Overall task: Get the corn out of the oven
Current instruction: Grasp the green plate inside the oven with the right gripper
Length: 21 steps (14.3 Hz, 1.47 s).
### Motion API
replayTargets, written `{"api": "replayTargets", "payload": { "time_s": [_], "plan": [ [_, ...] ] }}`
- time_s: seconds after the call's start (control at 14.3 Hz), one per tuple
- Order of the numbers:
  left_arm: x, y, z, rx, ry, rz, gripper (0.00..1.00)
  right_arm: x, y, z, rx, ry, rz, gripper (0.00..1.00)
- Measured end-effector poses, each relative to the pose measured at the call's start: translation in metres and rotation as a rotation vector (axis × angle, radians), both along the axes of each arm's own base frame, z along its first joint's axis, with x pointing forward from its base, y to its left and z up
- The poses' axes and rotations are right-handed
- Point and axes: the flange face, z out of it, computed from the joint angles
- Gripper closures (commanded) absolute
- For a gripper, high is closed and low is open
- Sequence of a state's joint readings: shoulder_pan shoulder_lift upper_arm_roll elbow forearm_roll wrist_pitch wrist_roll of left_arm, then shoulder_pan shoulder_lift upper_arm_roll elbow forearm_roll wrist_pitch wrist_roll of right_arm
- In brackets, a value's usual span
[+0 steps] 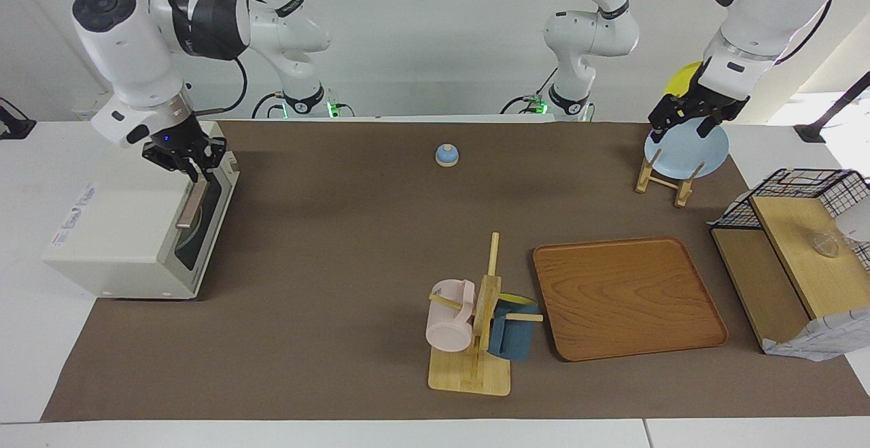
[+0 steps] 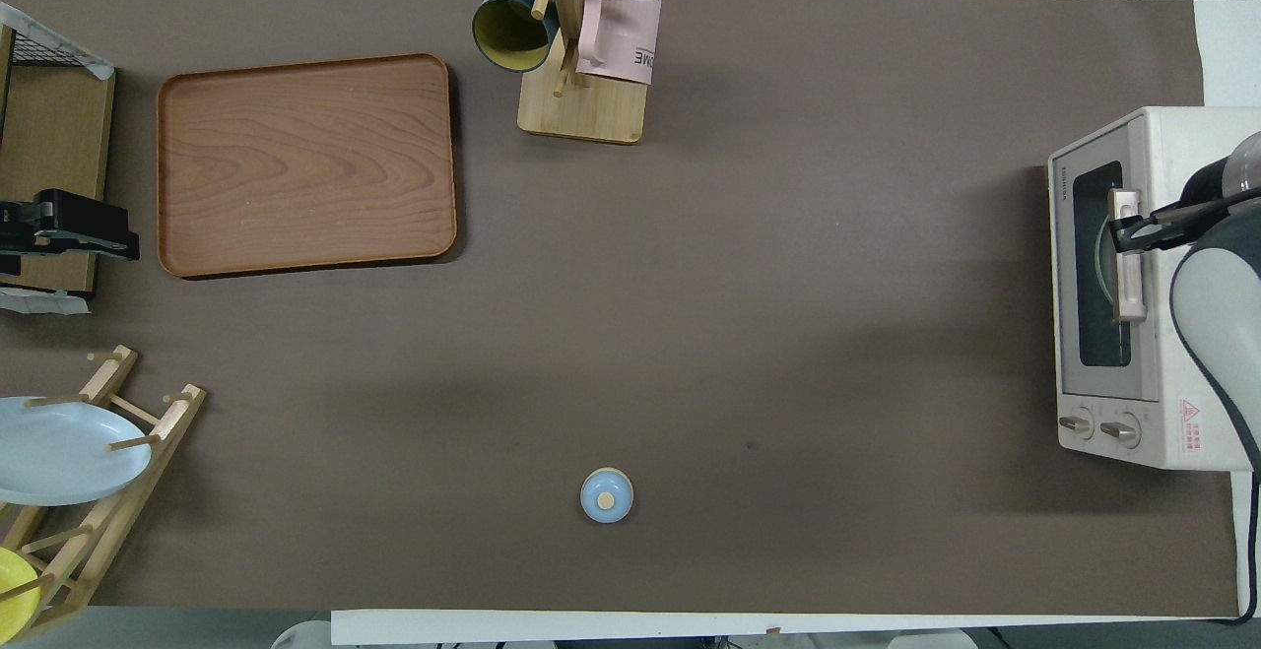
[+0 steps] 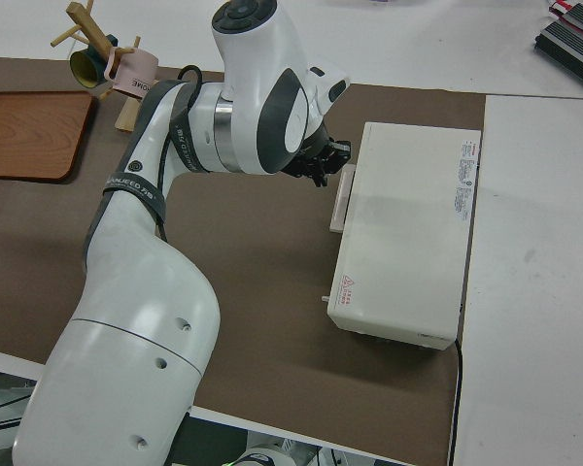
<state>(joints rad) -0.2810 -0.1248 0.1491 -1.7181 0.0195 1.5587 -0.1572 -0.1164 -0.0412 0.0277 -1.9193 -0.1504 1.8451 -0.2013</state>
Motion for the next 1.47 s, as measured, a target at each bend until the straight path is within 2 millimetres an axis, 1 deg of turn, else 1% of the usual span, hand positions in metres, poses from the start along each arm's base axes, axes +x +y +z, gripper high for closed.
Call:
{"api": "replayTargets", "payload": {
  "time_s": [0.28, 0.42, 0.49, 0.56, 0.63, 0.7, 0.77, 0.84, 0.91, 0.98, 1.05, 1.12, 1.19, 1.26, 1.33, 1.4, 1.47],
  "plan": [
    [0.0, 0.0, 0.0, 0.0, 0.0, 0.0, 0.0, 0.003, -0.017, -0.034, -0.011, 0.016, 0.026, 1.0],
    [0.0, 0.0, 0.0, 0.0, 0.0, 0.0, 0.0, 0.001, -0.012, -0.036, -0.011, 0.003, 0.026, 1.0],
    [0.0, 0.0, 0.0, 0.0, 0.0, 0.0, 0.0, 0.002, 0.0, -0.038, -0.011, -0.003, 0.013, 1.0],
    [0.0, 0.0, 0.0, 0.0, 0.0, 0.0, 0.0, 0.005, 0.023, -0.045, -0.008, -0.014, -0.003, 1.0],
    [0.0, 0.0, 0.0, 0.0, 0.0, 0.0, 0.0, 0.011, 0.051, -0.06, -0.004, -0.04, -0.013, 1.0],
    [0.0, 0.0, 0.0, 0.0, 0.0, 0.0, 0.0, 0.018, 0.077, -0.083, 0.003, -0.058, -0.017, 0.97],
    [0.0, 0.0, 0.0, 0.0, 0.0, 0.0, 0.0, 0.026, 0.097, -0.111, 0.01, -0.062, -0.017, 0.89],
    [0.0, 0.0, 0.0, 0.0, 0.0, 0.0, 0.0, 0.032, 0.108, -0.133, 0.017, -0.057, -0.019, 0.79],
    [0.0, 0.0, 0.0, 0.0, 0.0, 0.0, 0.0, 0.036, 0.114, -0.146, 0.03, -0.053, -0.027, 0.64],
    [0.0, 0.0, 0.0, 0.0, 0.0, 0.0, 0.0, 0.04, 0.121, -0.149, 0.056, -0.053, -0.038, 0.51],
    [0.0, 0.0, 0.0, 0.0, 0.0, 0.0, 0.0, 0.043, 0.131, -0.142, 0.078, -0.053, -0.045, 0.37],
    [0.0, 0.0, 0.0, 0.0, 0.0, 0.0, 0.0, 0.045, 0.139, -0.131, 0.084, -0.046, -0.051, 0.31],
    [0.0, 0.0, 0.0, 0.0, 0.0, 0.0, 0.0, 0.047, 0.139, -0.117, 0.081, -0.038, -0.065, 0.31],
    [0.0, 0.0, 0.0, 0.0, 0.0, 0.0, 0.0, 0.047, 0.129, -0.103, 0.076, -0.029, -0.085, 0.31],
    [0.0, 0.0, 0.0, 0.0, 0.0, 0.0, 0.0, 0.044, 0.112, -0.091, 0.07, -0.014, -0.116, 0.32],
    [0.0, 0.0, 0.0, 0.0, 0.0, 0.0, 0.0, 0.04, 0.094, -0.085, 0.066, 0.002, -0.148, 0.32],
    [0.0, 0.0, 0.0, 0.0, 0.0, 0.0, 0.0, 0.036, 0.077, -0.085, 0.064, 0.01, -0.173, 0.33]
  ]
}}
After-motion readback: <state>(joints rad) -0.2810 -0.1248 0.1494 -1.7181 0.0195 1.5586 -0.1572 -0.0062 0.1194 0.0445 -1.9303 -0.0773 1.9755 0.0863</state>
